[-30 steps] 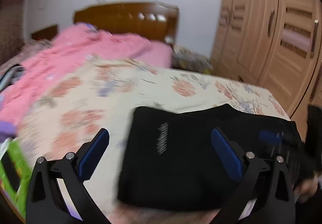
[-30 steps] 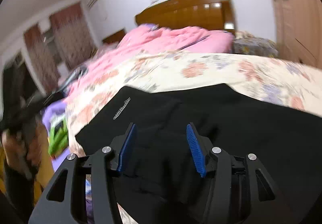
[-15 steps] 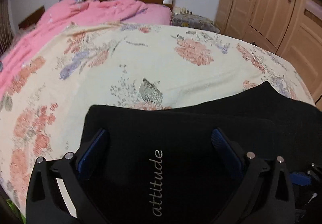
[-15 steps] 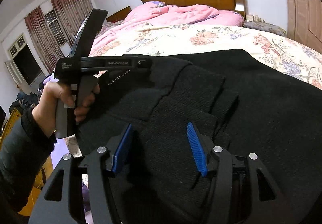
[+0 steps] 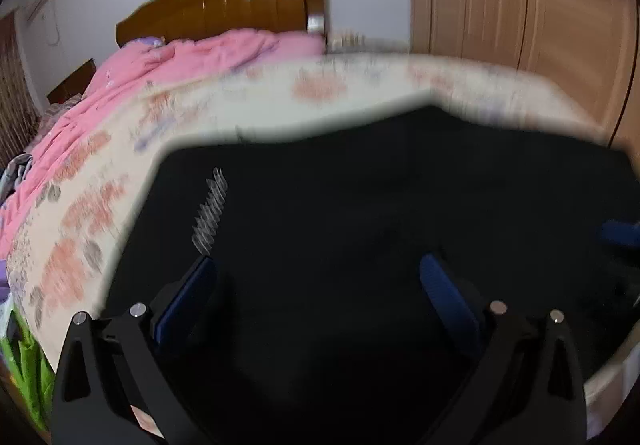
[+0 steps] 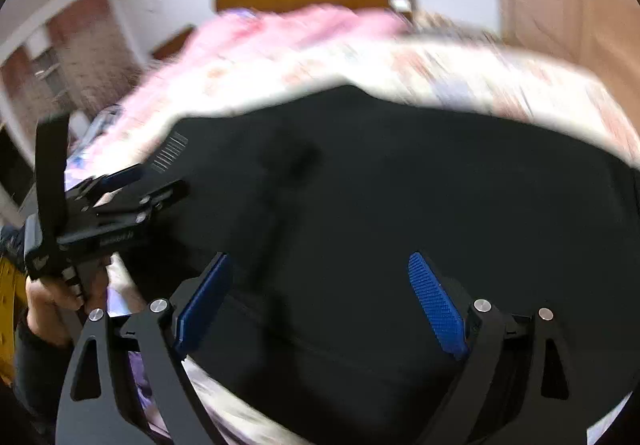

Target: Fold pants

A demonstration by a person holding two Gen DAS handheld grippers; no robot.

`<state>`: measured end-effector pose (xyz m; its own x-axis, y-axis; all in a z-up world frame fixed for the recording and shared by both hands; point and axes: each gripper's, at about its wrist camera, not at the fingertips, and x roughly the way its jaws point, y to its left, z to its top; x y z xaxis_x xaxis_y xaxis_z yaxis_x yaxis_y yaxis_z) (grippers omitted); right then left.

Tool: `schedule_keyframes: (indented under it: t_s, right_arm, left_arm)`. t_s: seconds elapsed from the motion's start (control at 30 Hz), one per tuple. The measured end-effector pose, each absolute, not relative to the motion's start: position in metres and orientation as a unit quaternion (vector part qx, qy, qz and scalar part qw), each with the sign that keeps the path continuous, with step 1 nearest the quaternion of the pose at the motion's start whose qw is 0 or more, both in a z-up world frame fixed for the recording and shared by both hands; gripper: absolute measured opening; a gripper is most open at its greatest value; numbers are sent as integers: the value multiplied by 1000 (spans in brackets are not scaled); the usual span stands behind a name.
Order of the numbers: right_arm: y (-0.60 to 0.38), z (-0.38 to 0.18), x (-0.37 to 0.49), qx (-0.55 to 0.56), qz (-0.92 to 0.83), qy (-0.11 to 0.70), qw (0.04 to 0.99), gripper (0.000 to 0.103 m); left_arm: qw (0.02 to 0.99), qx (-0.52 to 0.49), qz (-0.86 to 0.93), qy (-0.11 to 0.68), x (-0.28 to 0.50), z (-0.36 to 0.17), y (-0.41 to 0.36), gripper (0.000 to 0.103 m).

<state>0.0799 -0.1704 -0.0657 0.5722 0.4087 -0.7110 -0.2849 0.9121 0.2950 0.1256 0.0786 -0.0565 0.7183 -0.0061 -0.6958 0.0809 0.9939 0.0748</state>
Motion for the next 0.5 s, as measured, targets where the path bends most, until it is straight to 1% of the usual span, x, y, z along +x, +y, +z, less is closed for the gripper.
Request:
schedule_keyframes:
  t_s: [0.03, 0.07, 0.1, 0.2, 0.27, 0.4, 0.5]
  right_arm:
    - [-175, -64, 74, 80, 201, 410, 886, 86]
    - [-182, -61, 68, 89, 200, 413, 884, 86]
    - [-192, -55, 59, 98, 197, 403, 888, 86]
    - [-231, -42, 30, 138, 173, 362, 906, 86]
    - [-272, -44, 8, 182, 121, 349, 911, 86]
    - [-325, -64, -18, 256, 68, 350, 898, 86]
    - [-341, -81, -15, 288, 50, 374, 880, 85]
  left_arm:
    - [929, 5, -29, 370, 125, -60, 88, 102]
    - [923, -21, -36, 383, 128, -63, 94, 102]
    - [920, -25, -41, 388, 129, -63, 97, 102]
    - [912, 14, -28, 409, 134, -58, 94, 102]
    - [911, 10, -8, 412, 128, -52, 95, 101]
    - [930, 2, -38, 365, 107, -26, 83, 101]
    - [943, 30, -67, 325, 104, -9, 54, 101]
